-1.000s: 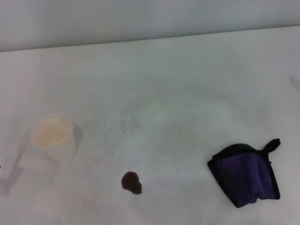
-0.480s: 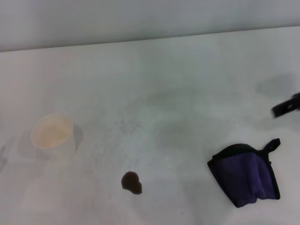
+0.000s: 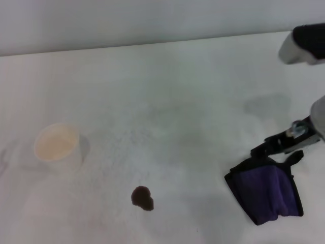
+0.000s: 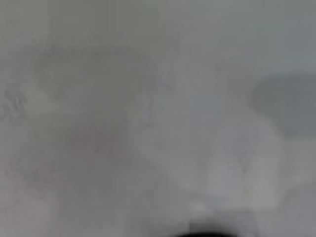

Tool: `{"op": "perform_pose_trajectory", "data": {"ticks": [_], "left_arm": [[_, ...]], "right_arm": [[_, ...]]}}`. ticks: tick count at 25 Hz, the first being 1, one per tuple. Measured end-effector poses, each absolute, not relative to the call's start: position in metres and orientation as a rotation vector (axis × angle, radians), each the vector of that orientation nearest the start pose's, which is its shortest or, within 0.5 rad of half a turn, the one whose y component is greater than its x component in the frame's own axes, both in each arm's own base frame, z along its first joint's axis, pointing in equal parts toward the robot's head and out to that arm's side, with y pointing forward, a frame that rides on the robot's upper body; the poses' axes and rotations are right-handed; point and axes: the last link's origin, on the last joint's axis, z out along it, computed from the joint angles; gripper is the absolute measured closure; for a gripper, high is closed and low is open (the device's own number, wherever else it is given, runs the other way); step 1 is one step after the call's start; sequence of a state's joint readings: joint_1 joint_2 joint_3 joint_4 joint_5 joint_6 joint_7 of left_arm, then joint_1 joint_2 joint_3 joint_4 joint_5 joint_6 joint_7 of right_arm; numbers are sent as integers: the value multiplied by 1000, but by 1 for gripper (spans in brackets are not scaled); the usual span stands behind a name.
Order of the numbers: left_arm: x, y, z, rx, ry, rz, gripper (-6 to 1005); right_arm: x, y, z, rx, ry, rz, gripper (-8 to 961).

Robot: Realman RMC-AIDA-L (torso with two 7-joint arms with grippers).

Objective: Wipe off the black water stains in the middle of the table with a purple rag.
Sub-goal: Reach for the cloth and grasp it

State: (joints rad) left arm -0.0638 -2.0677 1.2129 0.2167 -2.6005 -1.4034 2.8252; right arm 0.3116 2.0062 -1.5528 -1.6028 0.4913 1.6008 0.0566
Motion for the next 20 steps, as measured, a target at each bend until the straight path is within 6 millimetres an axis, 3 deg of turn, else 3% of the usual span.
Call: {"op": "perform_pose_trajectory", "data": {"ticks": [5, 9, 16, 20], "left_arm": [[-389, 217, 19, -1669, -481, -623, 106], [-390, 222, 21, -1668, -478, -614, 106], [-389, 229, 24, -1659, -469, -617, 106], [-388, 230, 23, -1665, -467, -619, 106]], "right_arm": [[227, 286, 10, -1998, 1620, -531, 118], [227, 279, 5, -1969, 1657, -568, 174], [237, 271, -4, -1942, 1689, -640, 272], [247, 271, -5, -1908, 1688, -679, 275]]}}
